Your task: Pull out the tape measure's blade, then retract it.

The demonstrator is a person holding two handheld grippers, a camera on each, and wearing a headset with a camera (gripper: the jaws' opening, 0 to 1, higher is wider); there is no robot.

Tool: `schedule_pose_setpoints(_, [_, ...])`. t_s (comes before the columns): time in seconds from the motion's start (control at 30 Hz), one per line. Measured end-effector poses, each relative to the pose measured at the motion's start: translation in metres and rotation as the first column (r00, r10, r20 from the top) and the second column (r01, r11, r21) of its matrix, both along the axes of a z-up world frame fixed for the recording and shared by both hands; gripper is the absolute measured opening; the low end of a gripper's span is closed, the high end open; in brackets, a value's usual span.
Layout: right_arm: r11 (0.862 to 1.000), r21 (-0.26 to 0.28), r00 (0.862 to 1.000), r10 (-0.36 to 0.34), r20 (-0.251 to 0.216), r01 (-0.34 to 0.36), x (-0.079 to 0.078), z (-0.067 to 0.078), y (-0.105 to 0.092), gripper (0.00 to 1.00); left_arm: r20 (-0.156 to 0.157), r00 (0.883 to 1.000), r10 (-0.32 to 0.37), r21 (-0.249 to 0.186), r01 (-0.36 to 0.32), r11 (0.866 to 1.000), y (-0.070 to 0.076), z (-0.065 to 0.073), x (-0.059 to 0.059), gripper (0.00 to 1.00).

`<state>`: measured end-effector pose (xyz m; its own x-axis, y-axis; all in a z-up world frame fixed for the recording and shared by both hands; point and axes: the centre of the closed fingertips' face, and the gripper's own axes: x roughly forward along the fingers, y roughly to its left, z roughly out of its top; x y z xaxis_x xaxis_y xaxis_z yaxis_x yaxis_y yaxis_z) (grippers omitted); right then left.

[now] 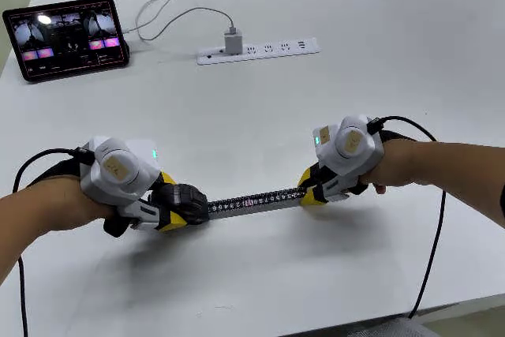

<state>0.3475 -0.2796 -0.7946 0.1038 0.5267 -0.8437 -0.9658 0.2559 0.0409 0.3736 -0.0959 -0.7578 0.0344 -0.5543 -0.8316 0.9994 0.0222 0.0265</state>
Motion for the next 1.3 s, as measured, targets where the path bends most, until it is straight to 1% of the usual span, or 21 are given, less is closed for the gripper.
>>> schedule_pose_setpoints(0.3, [1.0,-0.002,1.0,-0.002,0.002,0.002,0.0,-0.001,-0.004,0.09,-0.004,1.0,0.001,-0.007,-0.001,1.0,0.0,0.001,0.0,0.32])
schedule_pose_setpoints(0.6, [1.0,-0.002,1.0,-0.006,0.003,0.006,-0.001,-0.001,-0.008,0.09,0.0,1.0,0.002,-0.01,-0.002,1.0,0.0,0.001,0.001,0.32])
schedule_pose_setpoints(1.3, [1.0,-0.005,1.0,-0.018,0.002,0.018,-0.003,0.002,-0.018,0.09,0.004,1.0,0.002,-0.007,-0.002,1.0,0.001,0.0,0.001,0.32])
